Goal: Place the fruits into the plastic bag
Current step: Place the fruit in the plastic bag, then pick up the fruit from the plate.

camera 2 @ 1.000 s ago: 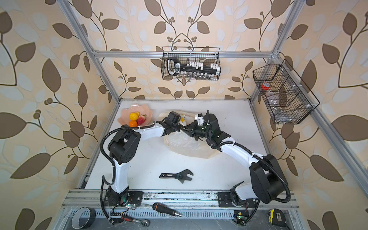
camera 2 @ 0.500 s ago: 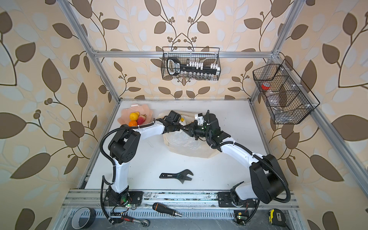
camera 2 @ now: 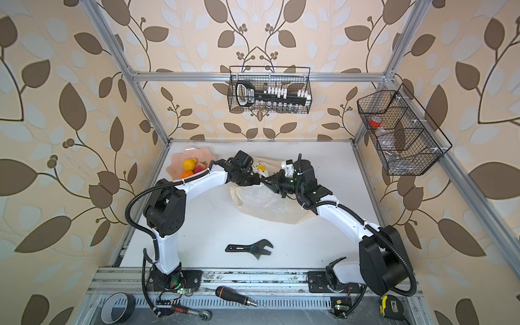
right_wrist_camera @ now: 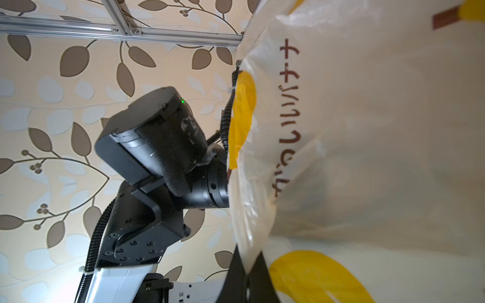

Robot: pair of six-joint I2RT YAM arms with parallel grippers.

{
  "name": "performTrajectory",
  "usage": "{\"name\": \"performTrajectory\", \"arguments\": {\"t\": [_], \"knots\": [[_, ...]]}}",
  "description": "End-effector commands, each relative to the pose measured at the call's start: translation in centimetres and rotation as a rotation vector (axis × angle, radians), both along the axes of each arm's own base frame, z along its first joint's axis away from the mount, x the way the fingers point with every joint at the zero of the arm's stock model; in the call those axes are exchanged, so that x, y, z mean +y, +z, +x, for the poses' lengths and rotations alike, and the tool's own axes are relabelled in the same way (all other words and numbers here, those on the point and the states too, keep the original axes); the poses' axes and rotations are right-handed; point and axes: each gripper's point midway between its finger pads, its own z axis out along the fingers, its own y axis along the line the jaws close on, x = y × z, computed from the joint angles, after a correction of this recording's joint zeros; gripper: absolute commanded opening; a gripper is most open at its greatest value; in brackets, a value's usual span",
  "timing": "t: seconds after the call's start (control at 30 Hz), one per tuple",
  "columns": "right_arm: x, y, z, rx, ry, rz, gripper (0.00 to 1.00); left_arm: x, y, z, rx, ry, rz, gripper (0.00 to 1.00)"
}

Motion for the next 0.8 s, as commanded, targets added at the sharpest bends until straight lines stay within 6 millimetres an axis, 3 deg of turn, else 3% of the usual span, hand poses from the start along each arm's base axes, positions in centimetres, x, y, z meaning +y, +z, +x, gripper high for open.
{"name": "performTrajectory", "arguments": {"t": [0.0,0.27,0.6,0.77], "knots": [[-1.0,-0.4,-0.1,0.011,-0.029,-0.036,0.0,2.2,3.6,-0.3,-0.084,-0.029,0.058,0.98],[-1.4,-0.5,0.0,0.008,-0.043,-0.049,0.0,7.6,4.8,-0.6,-0.118,0.021,0.233,0.98],[-1.6,-0.4,0.0,0.001,-0.051,-0.057,0.0,11.1,7.1,-0.4,-0.174,0.03,0.243,0.88],[-1.7,-0.4,0.1,0.001,-0.053,-0.057,0.0,15.8,8.3,0.5,-0.189,0.129,0.276,0.84]]}}
